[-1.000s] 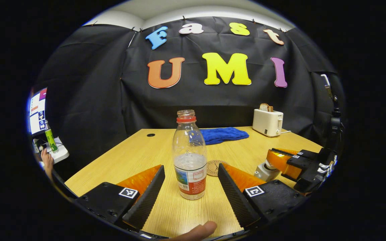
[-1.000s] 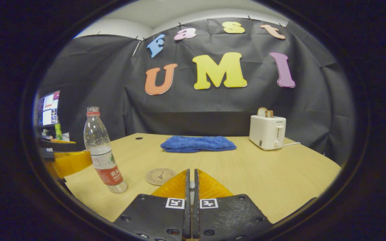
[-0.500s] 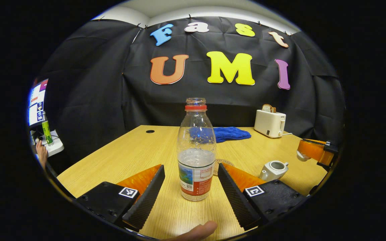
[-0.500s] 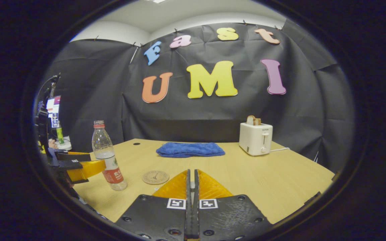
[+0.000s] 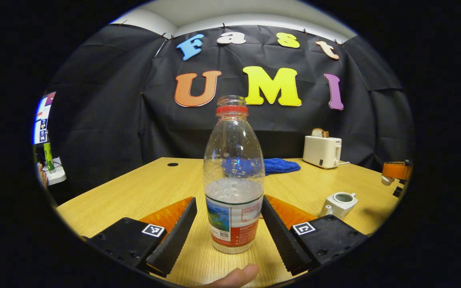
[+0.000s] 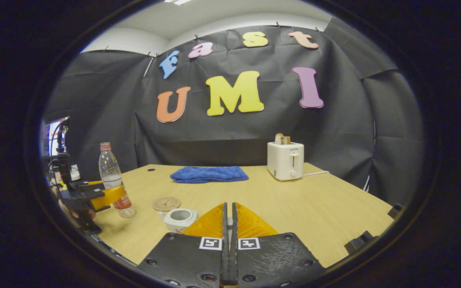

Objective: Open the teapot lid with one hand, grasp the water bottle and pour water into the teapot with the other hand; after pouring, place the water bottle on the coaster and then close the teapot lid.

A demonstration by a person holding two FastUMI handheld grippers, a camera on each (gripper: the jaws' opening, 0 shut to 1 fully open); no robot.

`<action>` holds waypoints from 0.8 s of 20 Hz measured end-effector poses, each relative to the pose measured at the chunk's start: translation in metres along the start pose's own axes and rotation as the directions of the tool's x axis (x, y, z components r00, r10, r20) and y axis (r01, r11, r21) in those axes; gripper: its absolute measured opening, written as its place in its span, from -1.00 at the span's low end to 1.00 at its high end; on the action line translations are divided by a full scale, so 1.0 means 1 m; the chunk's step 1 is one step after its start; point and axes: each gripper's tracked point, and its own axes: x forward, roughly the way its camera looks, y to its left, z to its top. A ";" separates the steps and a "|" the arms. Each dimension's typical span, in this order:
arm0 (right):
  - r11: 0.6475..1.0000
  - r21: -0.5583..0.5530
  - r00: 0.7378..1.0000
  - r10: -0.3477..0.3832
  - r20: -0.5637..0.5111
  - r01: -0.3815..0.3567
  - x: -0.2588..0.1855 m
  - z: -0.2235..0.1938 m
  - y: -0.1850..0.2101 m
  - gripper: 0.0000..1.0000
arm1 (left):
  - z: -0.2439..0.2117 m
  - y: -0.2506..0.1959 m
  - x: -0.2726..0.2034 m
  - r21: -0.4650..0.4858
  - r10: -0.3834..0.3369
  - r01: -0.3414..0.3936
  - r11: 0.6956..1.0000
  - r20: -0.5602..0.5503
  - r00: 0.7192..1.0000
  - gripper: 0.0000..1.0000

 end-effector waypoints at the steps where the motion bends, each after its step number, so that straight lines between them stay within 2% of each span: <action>1: 1.000 0.002 1.000 -0.003 0.001 0.003 -0.002 0.002 -0.003 -1.00 | 0.003 -0.003 0.004 -0.021 -0.014 0.013 1.000 -0.008 1.000 0.99; 3: 1.000 -0.005 1.000 -0.020 0.008 0.020 -0.004 0.007 -0.013 -1.00 | 0.008 -0.014 0.010 -0.034 -0.070 0.070 0.997 -0.011 0.997 0.96; 4: 1.000 -0.006 1.000 -0.027 0.012 0.027 -0.005 0.009 -0.017 -1.00 | 0.004 -0.015 0.010 -0.045 -0.072 0.071 0.996 -0.041 0.997 0.74; 5: 0.999 -0.005 0.999 -0.034 0.018 0.034 -0.006 0.012 -0.021 -1.00 | 0.004 -0.015 0.009 -0.052 -0.073 0.071 0.996 -0.047 0.996 0.61; 8: 0.998 0.002 0.998 -0.069 0.014 0.069 -0.007 0.015 -0.038 -0.99 | 0.027 -0.013 0.002 -0.029 -0.031 0.030 0.999 -0.019 0.999 0.55; 12: 0.997 0.012 0.997 -0.082 -0.016 0.082 -0.006 0.012 -0.050 -1.00 | 0.042 -0.018 -0.007 0.162 0.049 -0.040 0.986 -0.052 0.997 0.55; 16: 0.996 0.020 0.996 -0.088 -0.033 0.088 -0.005 0.012 -0.061 -1.00 | 0.057 -0.035 -0.011 0.345 0.057 -0.046 0.937 -0.023 0.998 0.54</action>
